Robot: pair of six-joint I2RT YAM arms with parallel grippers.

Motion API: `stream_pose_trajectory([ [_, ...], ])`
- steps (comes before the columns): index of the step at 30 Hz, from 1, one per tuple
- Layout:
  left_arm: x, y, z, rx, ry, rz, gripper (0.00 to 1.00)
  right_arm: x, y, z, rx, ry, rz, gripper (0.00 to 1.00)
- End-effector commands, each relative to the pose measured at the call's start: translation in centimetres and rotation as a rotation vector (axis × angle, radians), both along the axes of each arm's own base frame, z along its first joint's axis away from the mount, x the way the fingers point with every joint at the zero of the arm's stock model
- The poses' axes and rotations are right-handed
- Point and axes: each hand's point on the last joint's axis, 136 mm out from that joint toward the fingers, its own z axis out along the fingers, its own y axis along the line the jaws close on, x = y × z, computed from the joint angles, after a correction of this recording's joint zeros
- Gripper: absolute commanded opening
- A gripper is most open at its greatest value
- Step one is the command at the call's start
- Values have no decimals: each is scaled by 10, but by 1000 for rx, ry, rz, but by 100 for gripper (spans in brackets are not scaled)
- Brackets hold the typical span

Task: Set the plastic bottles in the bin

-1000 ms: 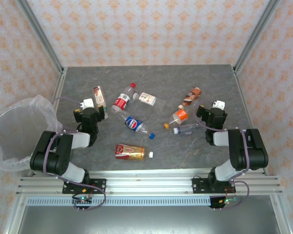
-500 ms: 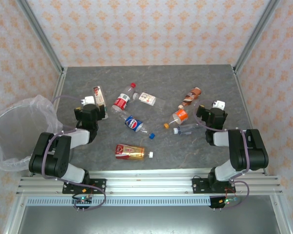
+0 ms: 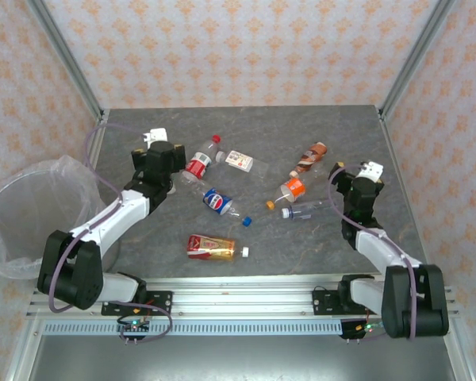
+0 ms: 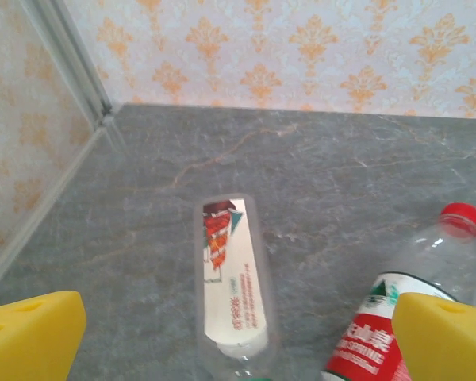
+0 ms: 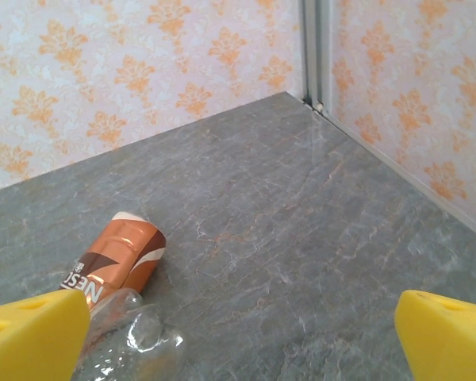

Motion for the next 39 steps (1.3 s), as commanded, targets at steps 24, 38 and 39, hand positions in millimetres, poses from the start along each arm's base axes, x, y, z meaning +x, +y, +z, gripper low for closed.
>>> stream_pose_trajectory([
  [24, 51, 37, -112, -290, 568, 299, 100, 0, 25, -12, 343, 258, -4, 99],
  [38, 90, 42, -151, -313, 651, 219, 100, 5, 34, -6, 343, 283, 54, 99],
  [39, 91, 41, -155, -317, 655, 218, 100, 5, 35, -6, 343, 291, 60, 99],
])
